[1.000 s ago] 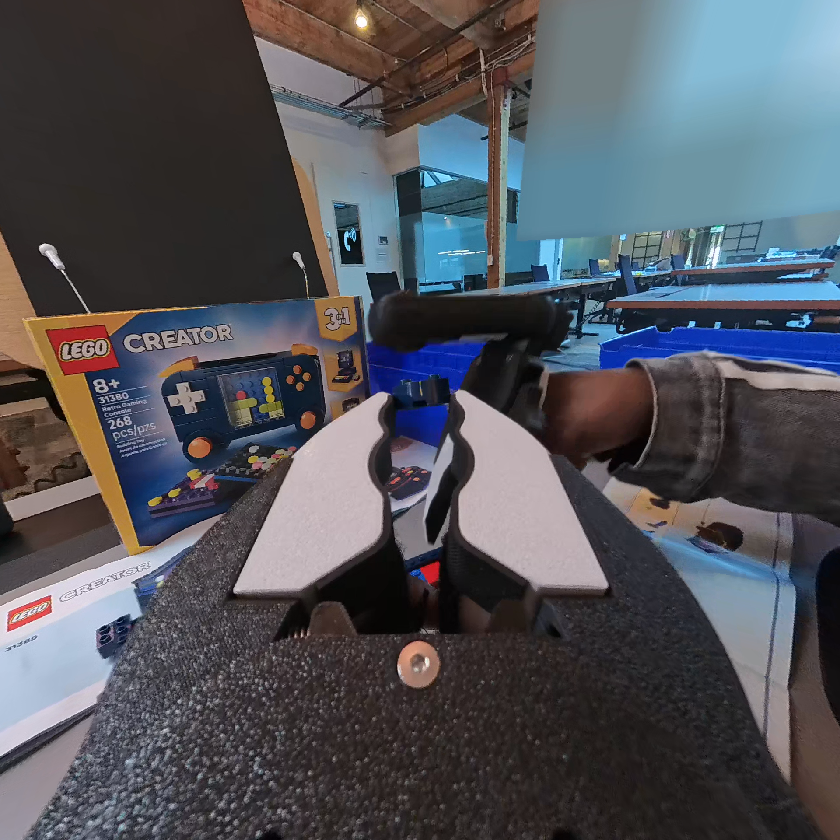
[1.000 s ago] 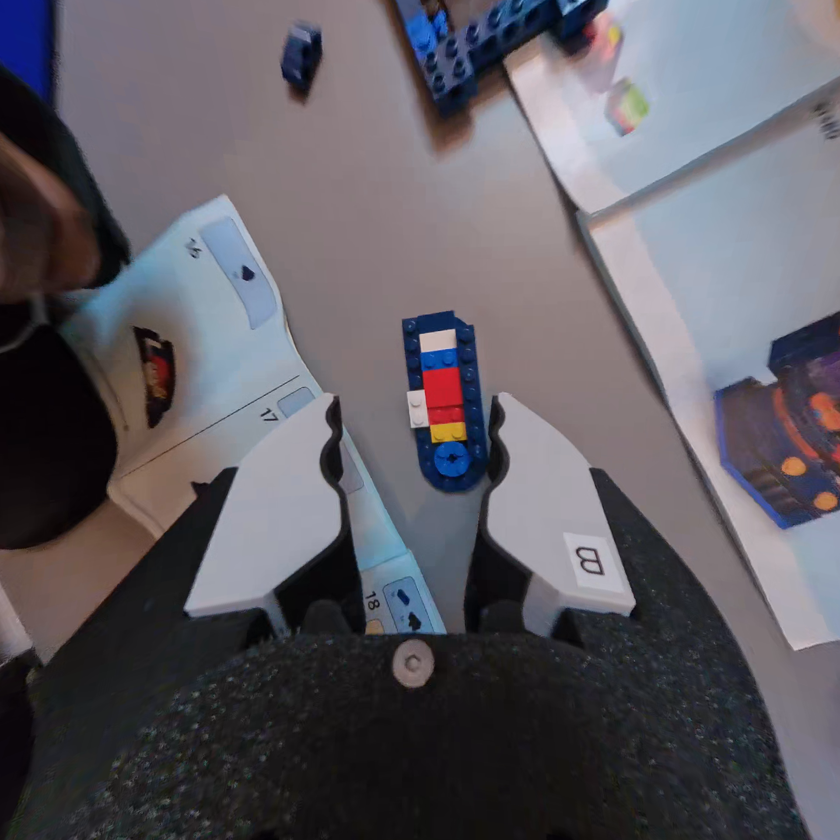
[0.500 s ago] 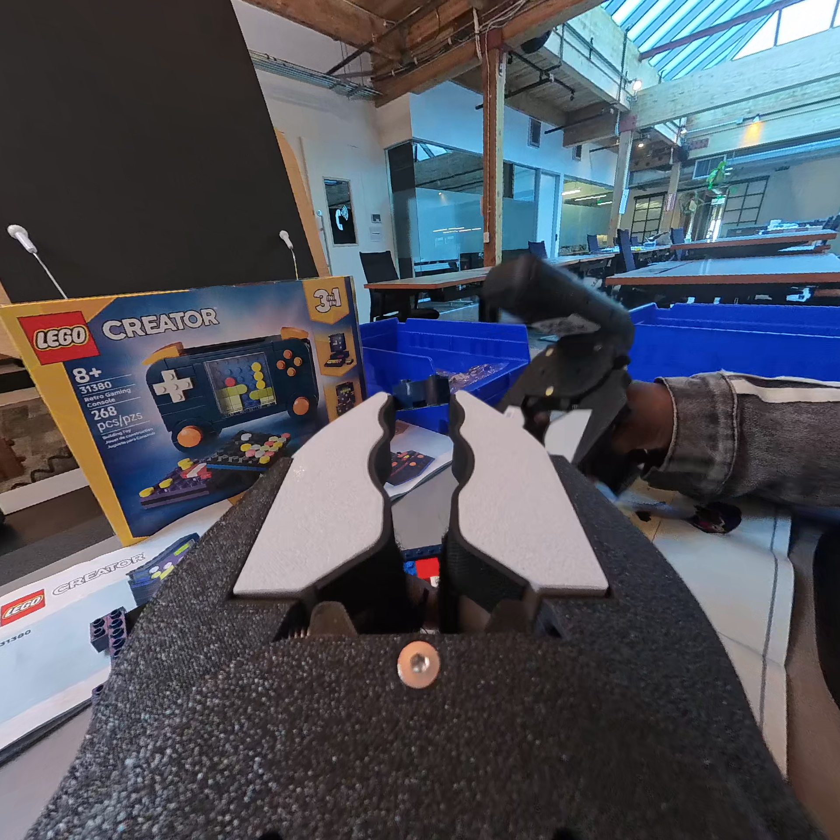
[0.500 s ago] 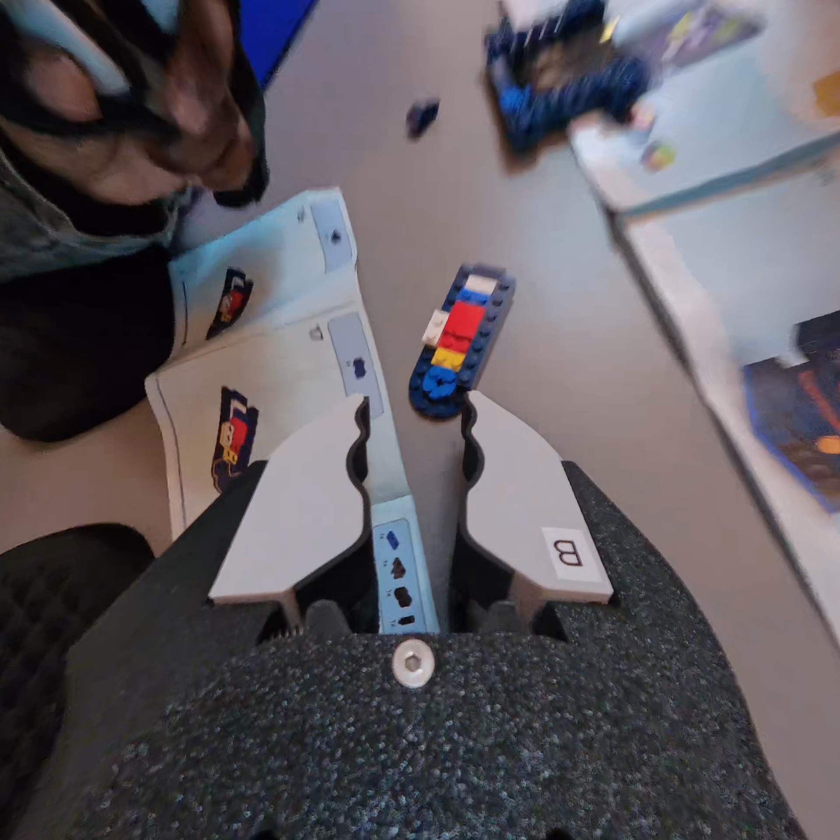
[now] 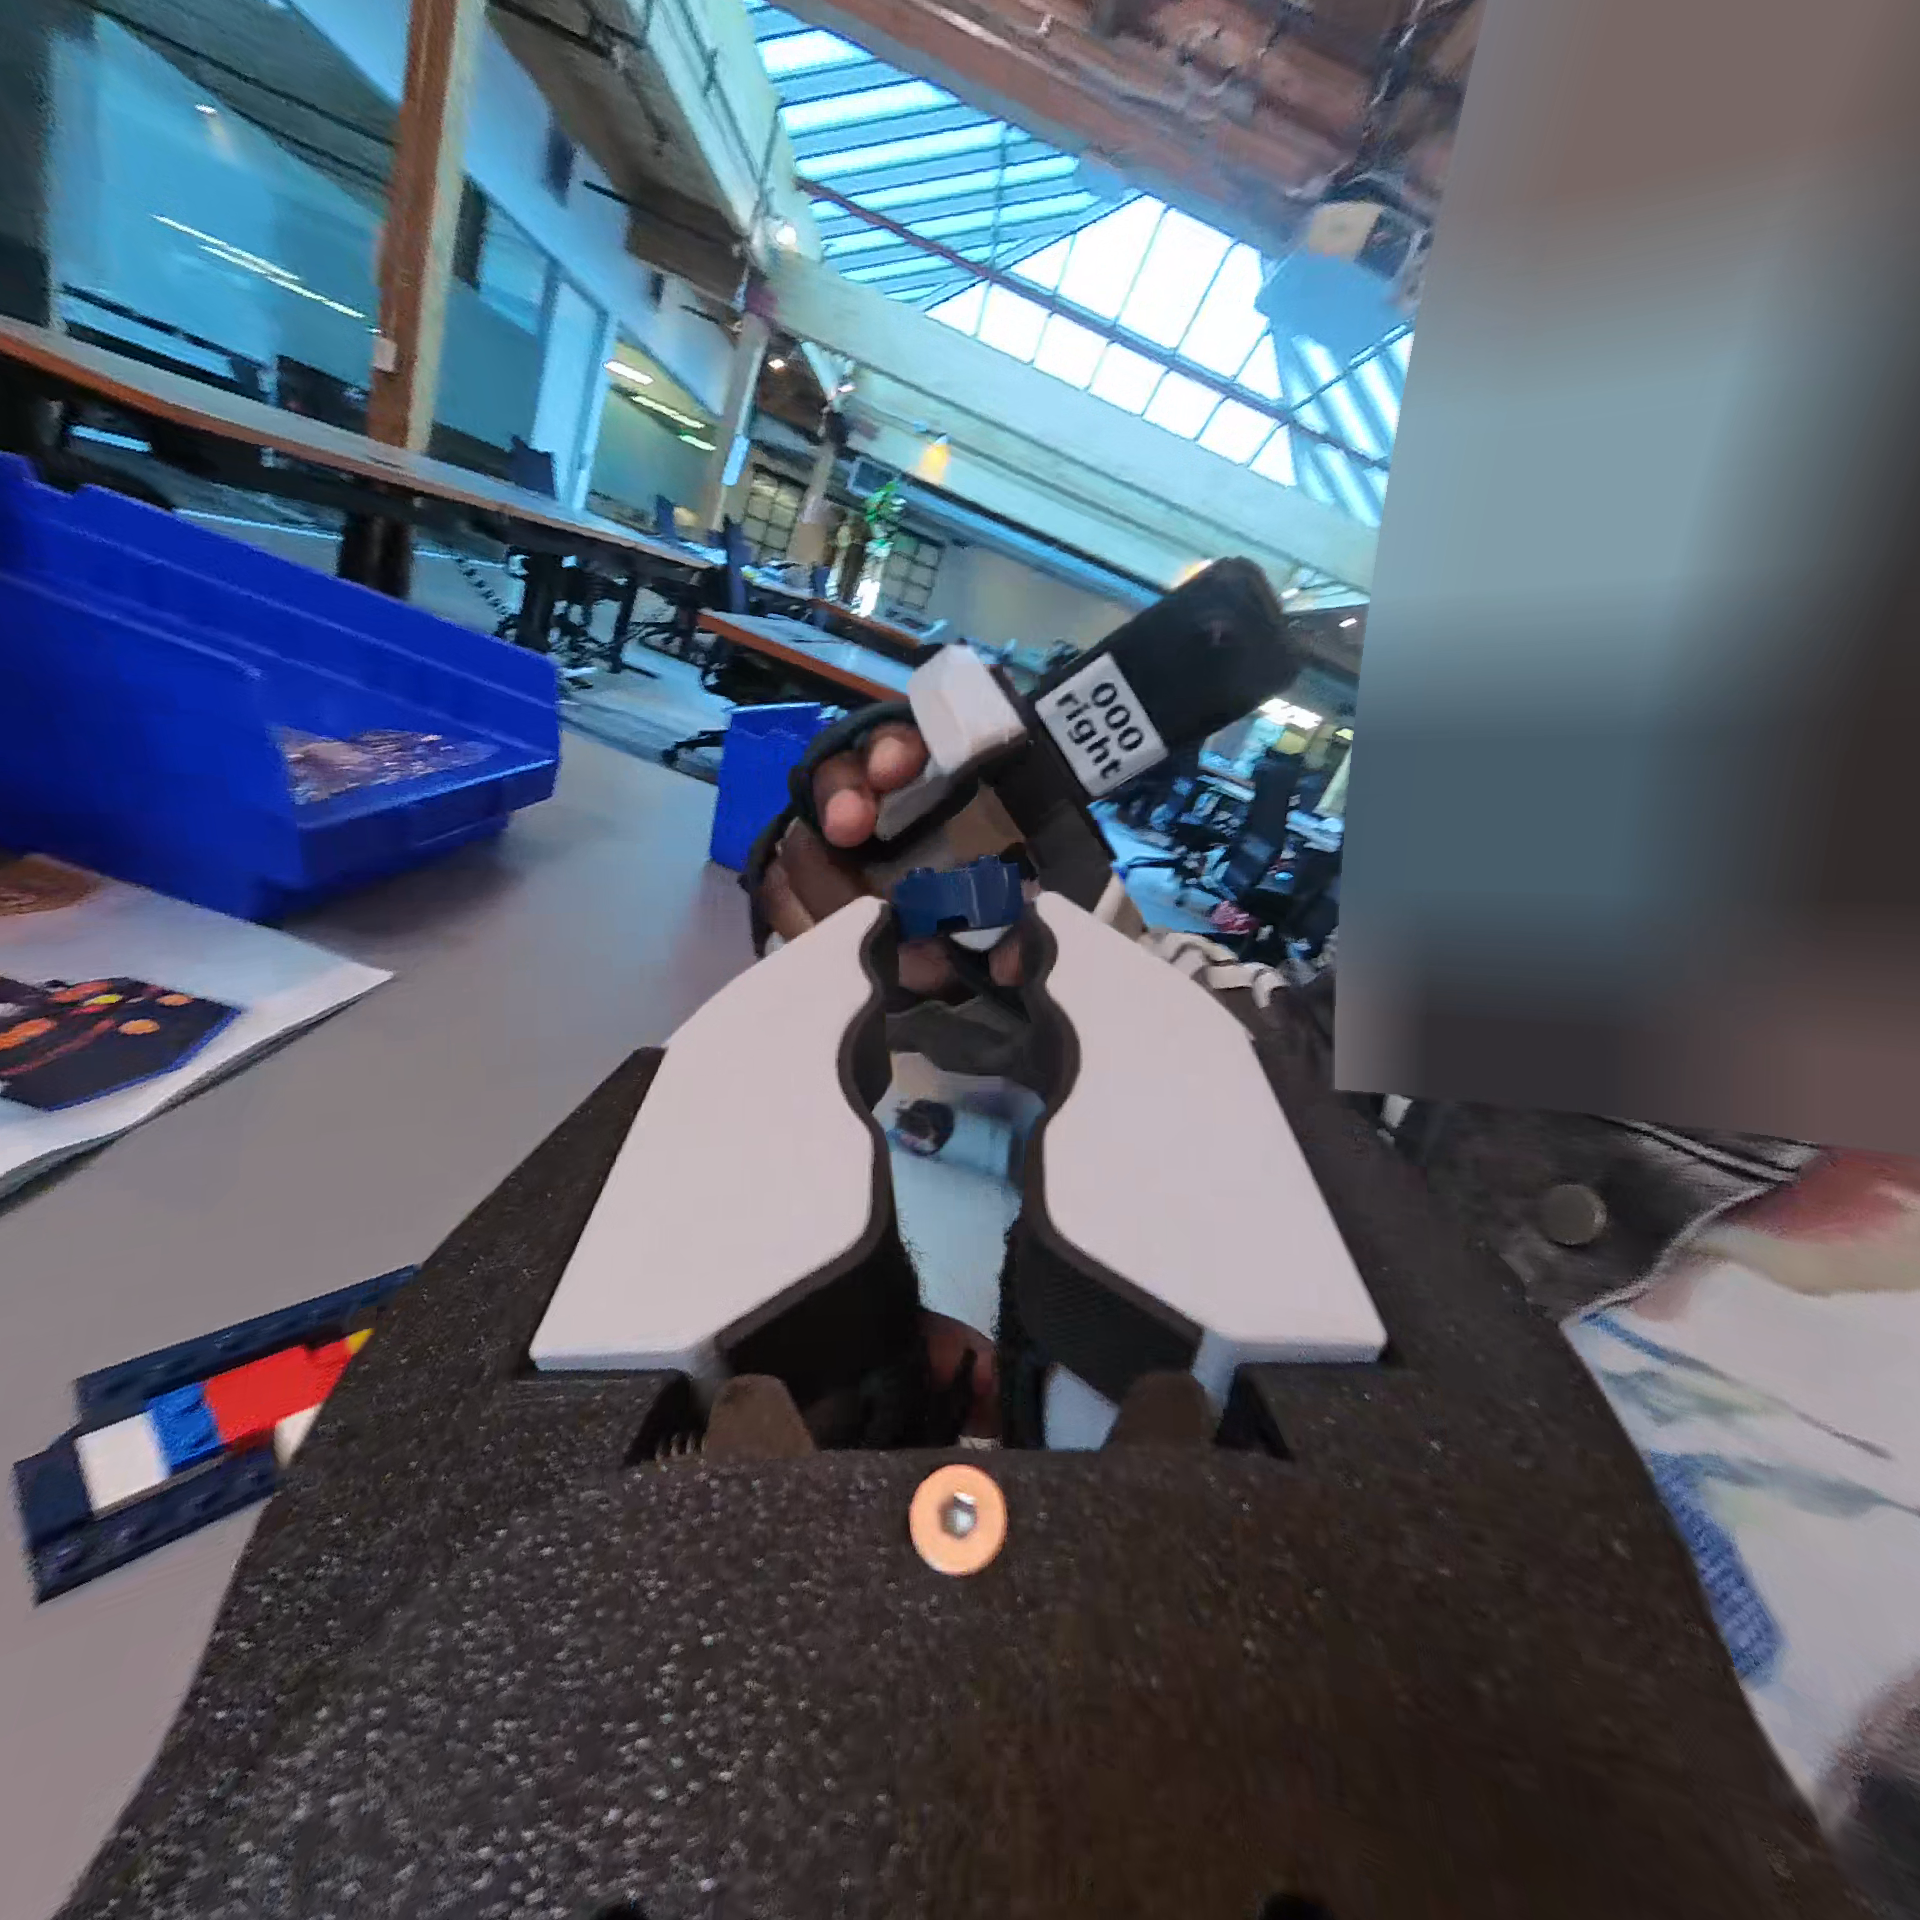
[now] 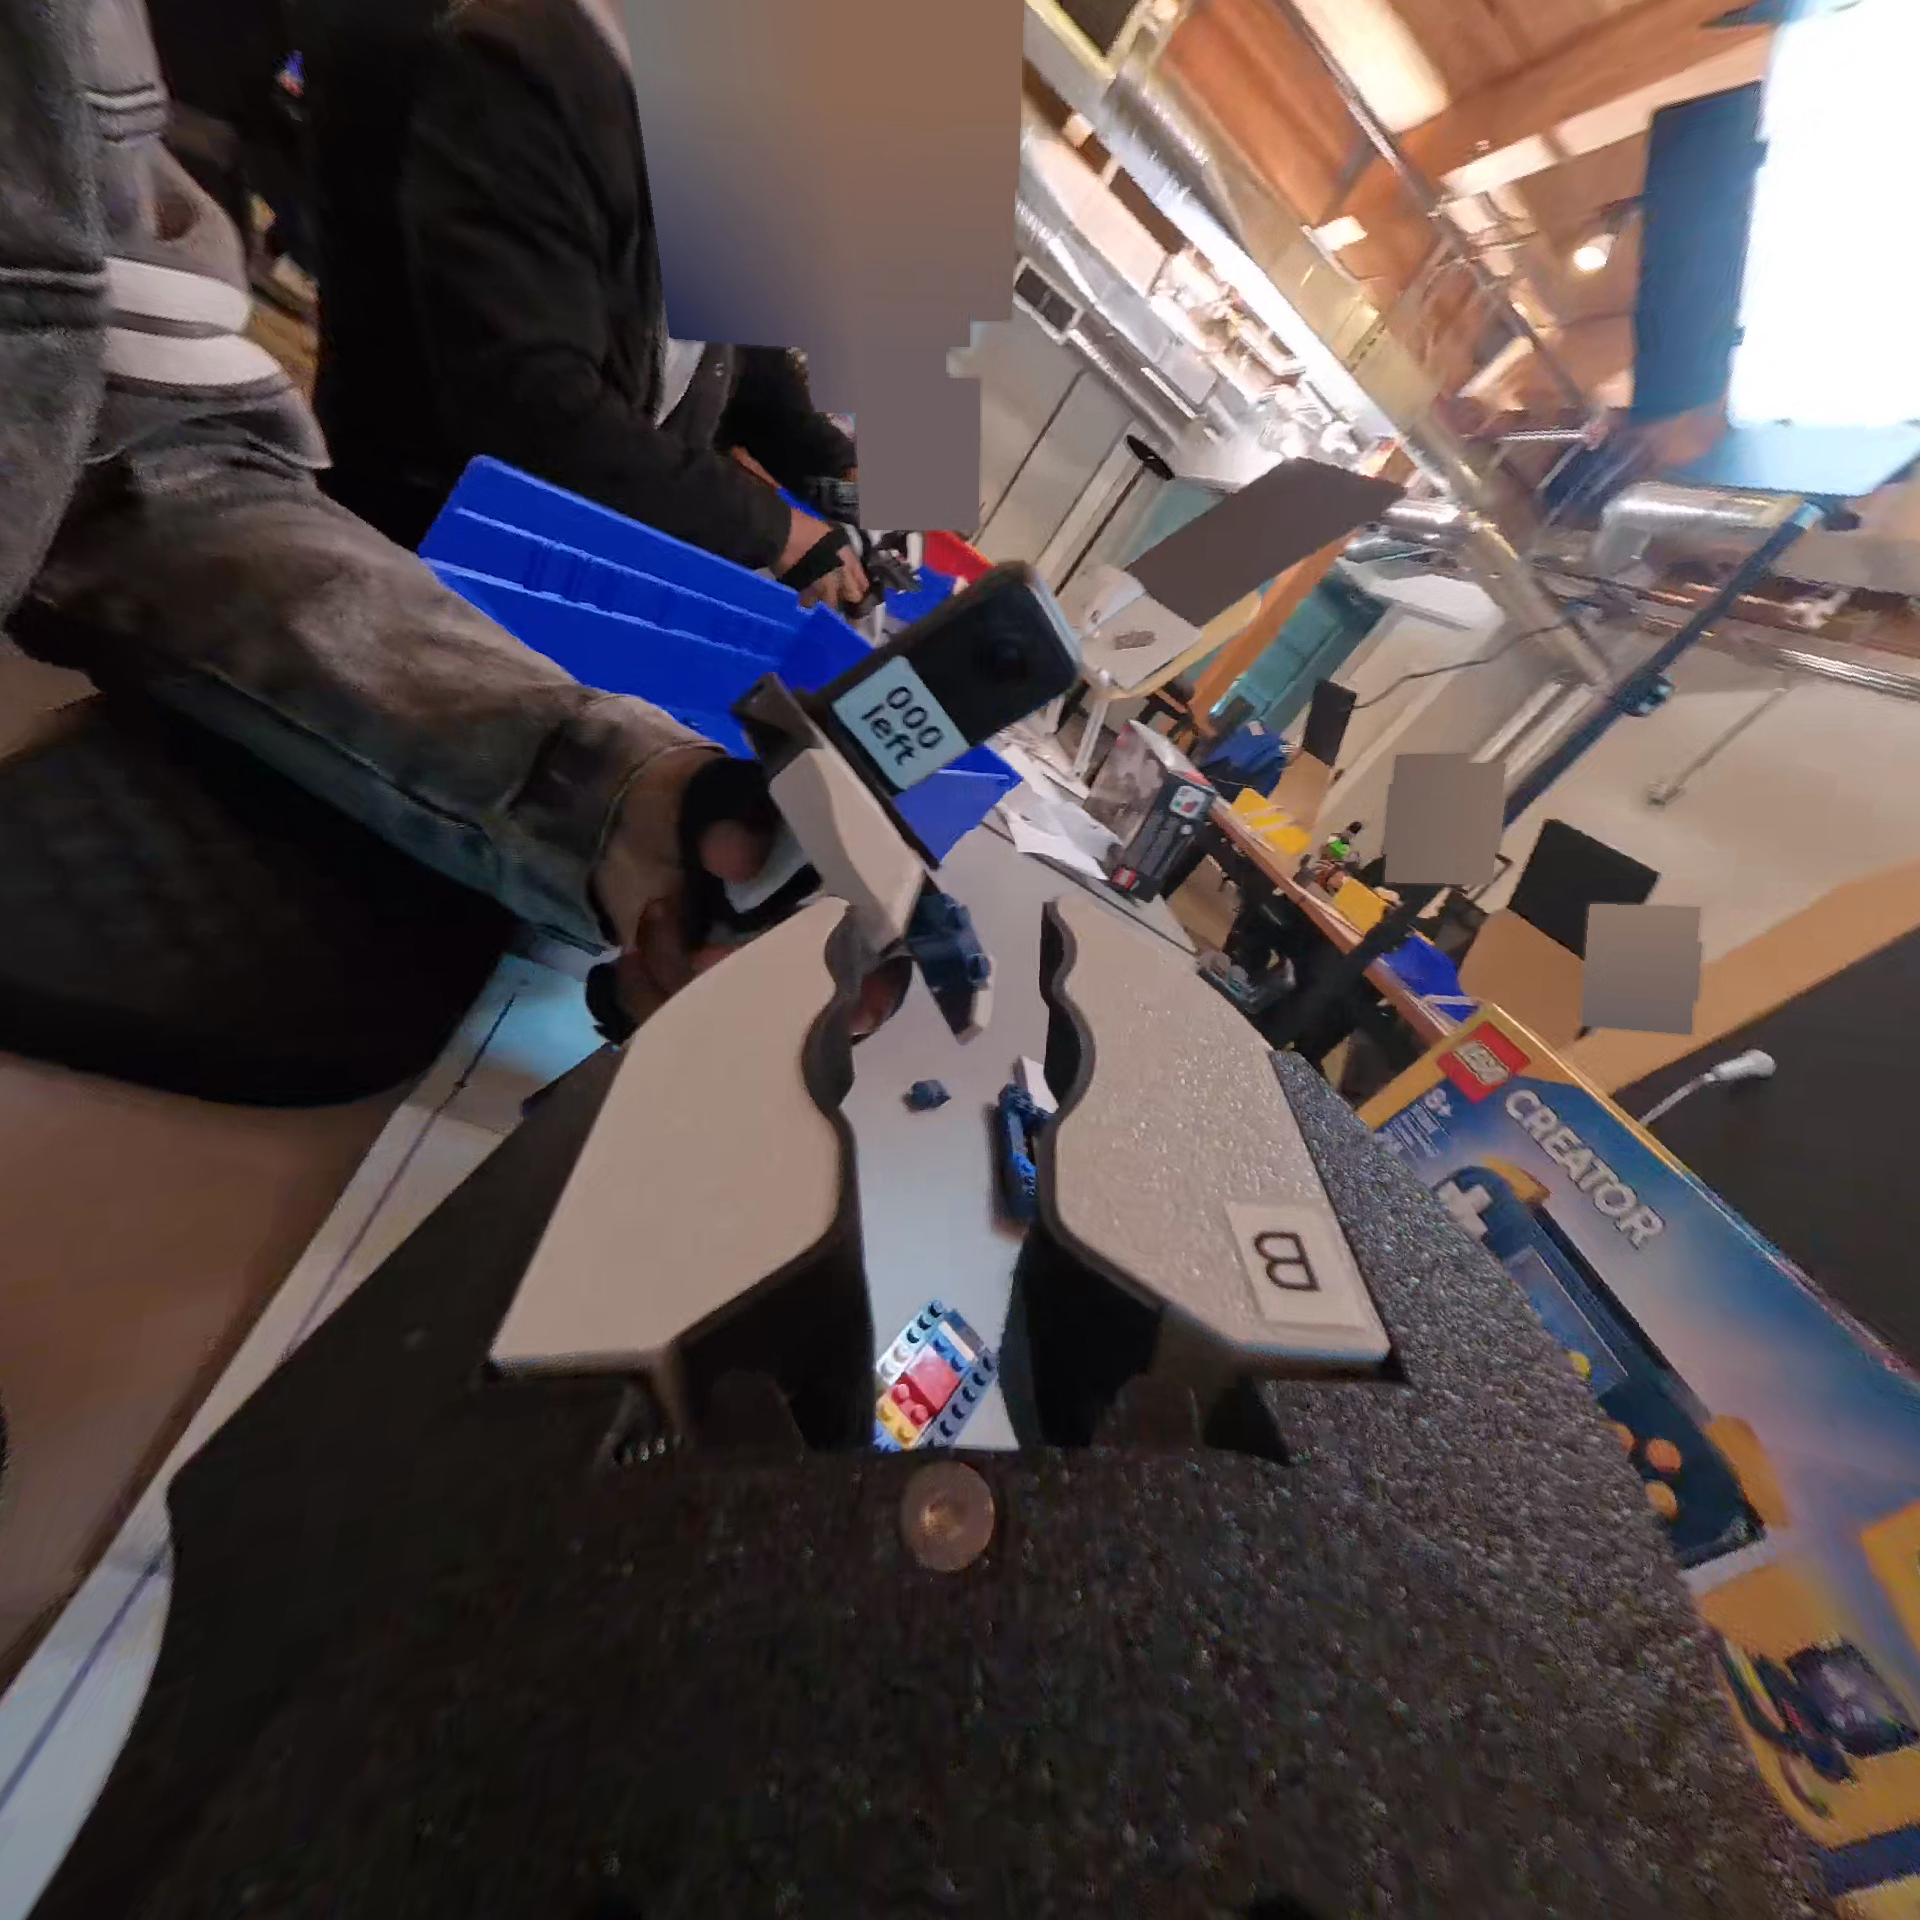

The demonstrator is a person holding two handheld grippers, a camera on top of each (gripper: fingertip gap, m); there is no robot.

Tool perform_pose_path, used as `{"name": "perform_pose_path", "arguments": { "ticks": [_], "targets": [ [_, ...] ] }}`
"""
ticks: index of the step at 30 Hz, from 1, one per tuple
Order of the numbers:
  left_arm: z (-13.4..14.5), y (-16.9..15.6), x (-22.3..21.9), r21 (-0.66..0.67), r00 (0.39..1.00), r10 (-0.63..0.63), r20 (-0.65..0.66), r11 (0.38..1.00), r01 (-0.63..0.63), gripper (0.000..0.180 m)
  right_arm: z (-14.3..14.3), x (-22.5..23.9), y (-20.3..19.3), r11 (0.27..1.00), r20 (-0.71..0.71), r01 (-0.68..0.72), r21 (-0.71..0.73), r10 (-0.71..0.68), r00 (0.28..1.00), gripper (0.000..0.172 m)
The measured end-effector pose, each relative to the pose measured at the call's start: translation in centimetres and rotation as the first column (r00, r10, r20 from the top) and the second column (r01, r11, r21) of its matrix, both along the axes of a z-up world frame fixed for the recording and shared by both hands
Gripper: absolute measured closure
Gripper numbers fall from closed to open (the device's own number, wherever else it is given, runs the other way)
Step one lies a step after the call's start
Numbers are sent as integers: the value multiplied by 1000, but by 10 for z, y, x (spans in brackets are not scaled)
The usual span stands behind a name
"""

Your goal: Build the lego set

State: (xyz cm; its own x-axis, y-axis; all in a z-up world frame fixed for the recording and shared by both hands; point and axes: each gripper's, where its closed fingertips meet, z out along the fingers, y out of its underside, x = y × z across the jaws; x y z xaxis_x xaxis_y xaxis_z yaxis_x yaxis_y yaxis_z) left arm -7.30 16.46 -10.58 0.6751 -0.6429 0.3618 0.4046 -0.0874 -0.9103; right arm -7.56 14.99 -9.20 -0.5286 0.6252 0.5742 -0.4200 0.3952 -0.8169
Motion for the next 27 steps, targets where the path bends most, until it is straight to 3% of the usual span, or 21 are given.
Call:
{"name": "perform_pose_path", "arguments": {
  "ticks": [4,11,14,16,18,20,22,25,27],
  "targets": [
    [3,-8,12,-16,988,-133,83,991,135,159,-3,2,-5,996,4,15,93,-15,1000,142],
    [4,-7,10,-36,981,-139,137,989,145,159,-6,-2,-11,969,-59,102,226,-91,994,153],
    [5,-5,7,-47,975,-129,180,989,139,159,-5,-5,-8,970,-49,121,210,-113,992,154],
    [11,-6,7,-21,962,-141,235,988,150,155,0,-5,-5,992,-16,87,93,-86,996,159],
    [20,-10,6,5,936,-183,300,982,190,152,13,-1,0,987,17,-15,-160,17,1000,164],
    [20,-10,6,6,931,-187,315,981,195,169,22,1,5,923,32,-105,-370,126,992,165],
    [18,-7,8,-12,937,-168,305,984,180,173,19,-2,9,911,44,-102,-400,130,990,165],
    [18,-5,3,-13,948,-129,291,990,139,161,23,-4,11,849,84,-125,-514,194,977,165],
    [17,0,-6,13,979,-13,205,1000,11,158,18,-13,18,804,174,-67,-591,208,963,165]
  ]
}}
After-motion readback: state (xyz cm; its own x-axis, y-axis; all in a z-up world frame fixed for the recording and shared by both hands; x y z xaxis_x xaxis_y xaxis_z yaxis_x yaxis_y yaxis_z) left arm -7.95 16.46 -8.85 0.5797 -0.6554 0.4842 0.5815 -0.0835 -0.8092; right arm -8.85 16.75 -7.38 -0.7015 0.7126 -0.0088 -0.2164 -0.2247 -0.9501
